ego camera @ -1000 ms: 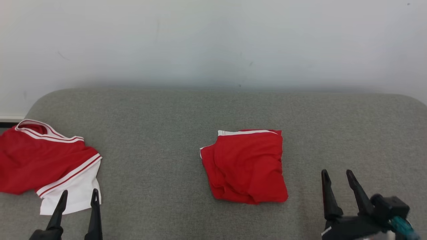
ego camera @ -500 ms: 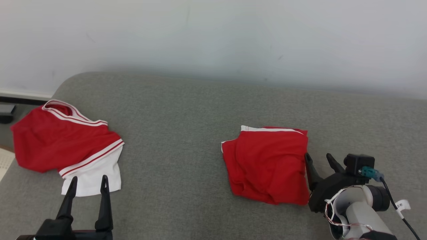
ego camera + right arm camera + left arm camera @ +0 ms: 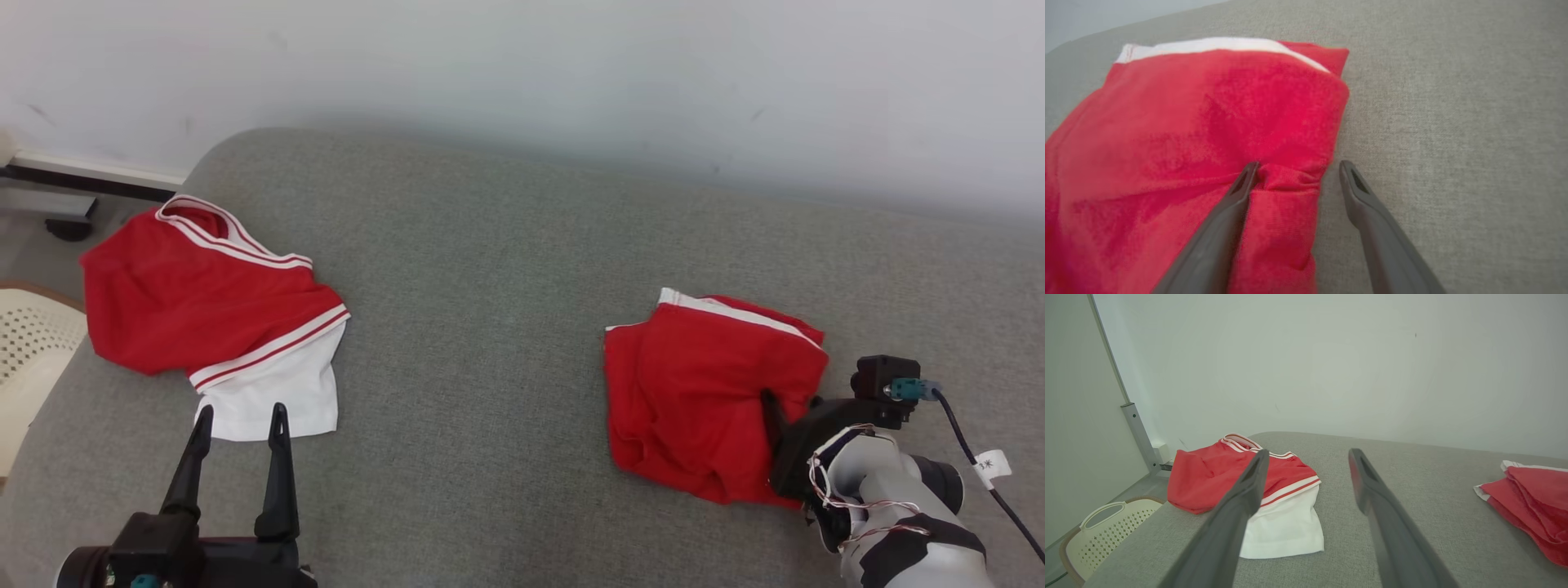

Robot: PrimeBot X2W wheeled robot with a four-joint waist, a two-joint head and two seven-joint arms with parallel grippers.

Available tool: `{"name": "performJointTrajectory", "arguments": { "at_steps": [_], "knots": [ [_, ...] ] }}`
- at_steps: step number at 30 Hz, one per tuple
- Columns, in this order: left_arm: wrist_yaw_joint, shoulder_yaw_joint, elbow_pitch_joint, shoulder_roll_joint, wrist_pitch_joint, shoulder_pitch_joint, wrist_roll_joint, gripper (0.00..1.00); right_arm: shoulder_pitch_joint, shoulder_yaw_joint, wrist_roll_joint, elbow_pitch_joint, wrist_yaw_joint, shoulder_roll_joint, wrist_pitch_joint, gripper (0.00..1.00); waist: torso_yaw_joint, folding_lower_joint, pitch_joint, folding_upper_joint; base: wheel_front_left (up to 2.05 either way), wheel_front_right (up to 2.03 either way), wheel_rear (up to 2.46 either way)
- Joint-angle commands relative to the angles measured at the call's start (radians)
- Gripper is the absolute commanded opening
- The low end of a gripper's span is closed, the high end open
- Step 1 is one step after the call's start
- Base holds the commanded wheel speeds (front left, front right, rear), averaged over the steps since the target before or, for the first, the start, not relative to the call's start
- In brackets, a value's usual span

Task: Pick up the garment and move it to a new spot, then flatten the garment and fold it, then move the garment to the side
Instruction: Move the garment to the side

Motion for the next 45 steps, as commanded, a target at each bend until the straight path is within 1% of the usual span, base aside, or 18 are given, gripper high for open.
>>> {"name": "performJointTrajectory", "arguments": {
  "at_steps": [1, 4, 8, 9, 10, 12, 17, 20, 23, 26, 32, 34, 37, 43, 45],
  "knots": [
    [0.001, -0.001, 0.003, -0.004, -0.004, -0.012, 0.002, 1.00, -0.010, -0.001, 0.007, 0.008, -0.001, 0.003, 0.003, 1.00, 0.012, -0.0001, 0.008, -0.0001, 0.00, 0.00, 0.00],
    [0.001, 0.002, 0.006, -0.005, -0.009, -0.013, -0.002, 1.00, -0.022, -0.019, 0.049, 0.057, -0.001, 0.026, 0.047, 1.00, 0.017, -0.0001, 0.013, -0.0001, 0.00, 0.00, 0.00],
    [0.004, 0.007, 0.011, -0.007, -0.014, -0.005, -0.005, 1.00, -0.028, -0.002, 0.081, 0.081, -0.001, 0.049, 0.092, 1.00, 0.015, -0.0001, 0.018, -0.0001, 0.00, 0.00, 0.00],
    [0.004, 0.007, 0.013, -0.008, -0.013, -0.005, -0.006, 1.00, -0.029, -0.003, 0.099, 0.074, -0.001, 0.056, 0.089, 0.23, 0.014, -0.0001, 0.018, -0.0001, 0.00, 0.00, 0.00],
    [0.005, 0.007, 0.014, -0.008, -0.014, -0.005, -0.006, 1.00, -0.029, -0.001, 0.113, 0.067, -0.001, 0.060, 0.086, 0.00, 0.014, -0.0001, 0.019, -0.0001, 0.00, 0.00, 0.00],
    [0.005, 0.008, 0.016, -0.010, -0.015, -0.007, -0.006, 1.00, -0.023, 0.025, 0.119, 0.051, 0.001, 0.059, 0.076, 0.00, 0.011, -0.0001, 0.018, -0.0001, 0.00, 0.00, 0.00],
    [0.006, 0.016, 0.014, -0.008, -0.017, 0.007, -0.009, 1.00, -0.020, 0.112, 0.101, 0.007, 0.000, -0.003, 0.031, 0.00, -0.017, -0.0001, 0.010, -0.0001, 0.00, 0.00, 0.00],
    [0.007, 0.023, 0.004, -0.008, -0.019, 0.013, -0.014, 1.00, -0.034, 0.188, 0.090, -0.032, 0.000, -0.050, 0.032, 0.00, -0.049, -0.0001, 0.014, -0.0001, 0.00, 0.00, 0.00],
    [0.008, 0.029, -0.013, -0.015, -0.019, 0.011, -0.020, 1.00, -0.057, 0.284, 0.081, -0.072, 0.000, -0.108, 0.051, 0.00, -0.084, -0.0001, 0.033, -0.0001, 0.00, 0.00, 0.00],
    [0.015, 0.039, -0.034, -0.021, -0.020, -0.004, -0.020, 1.00, -0.094, 0.377, 0.087, -0.112, 0.000, -0.185, 0.085, 0.00, -0.121, -0.0001, 0.065, -0.0001, 0.00, 0.00, 0.00],
    [0.028, 0.075, -0.095, -0.007, -0.019, -0.032, -0.002, 1.00, -0.212, 0.550, 0.111, -0.177, 0.000, -0.341, 0.159, 0.00, -0.182, -0.0001, 0.175, -0.0001, 0.00, 0.00, 0.00],
    [0.032, 0.086, -0.117, 0.002, -0.020, -0.044, 0.005, 1.00, -0.264, 0.581, 0.127, -0.185, 0.000, -0.398, 0.171, 0.00, -0.192, -0.0001, 0.218, -0.0001, 0.00, 0.00, 0.00],
    [0.032, 0.098, -0.145, 0.013, -0.020, -0.056, 0.013, 1.00, -0.329, 0.627, 0.142, -0.187, 0.000, -0.468, 0.178, 0.00, -0.199, -0.0001, 0.271, -0.0001, 0.00, 0.00, 0.00],
    [0.045, 0.126, -0.203, 0.038, -0.020, -0.065, 0.024, 1.00, -0.429, 0.682, 0.172, -0.172, 0.000, -0.569, 0.184, 0.00, -0.215, -0.0001, 0.341, -0.0001, 0.00, 0.00, 0.00],
    [0.048, 0.130, -0.213, 0.041, -0.020, -0.063, 0.023, 1.00, -0.438, 0.687, 0.177, -0.166, 0.000, -0.581, 0.182, 0.00, -0.218, -0.0001, 0.348, -0.0001, 0.00, 0.00, 0.00]
  ]
}}
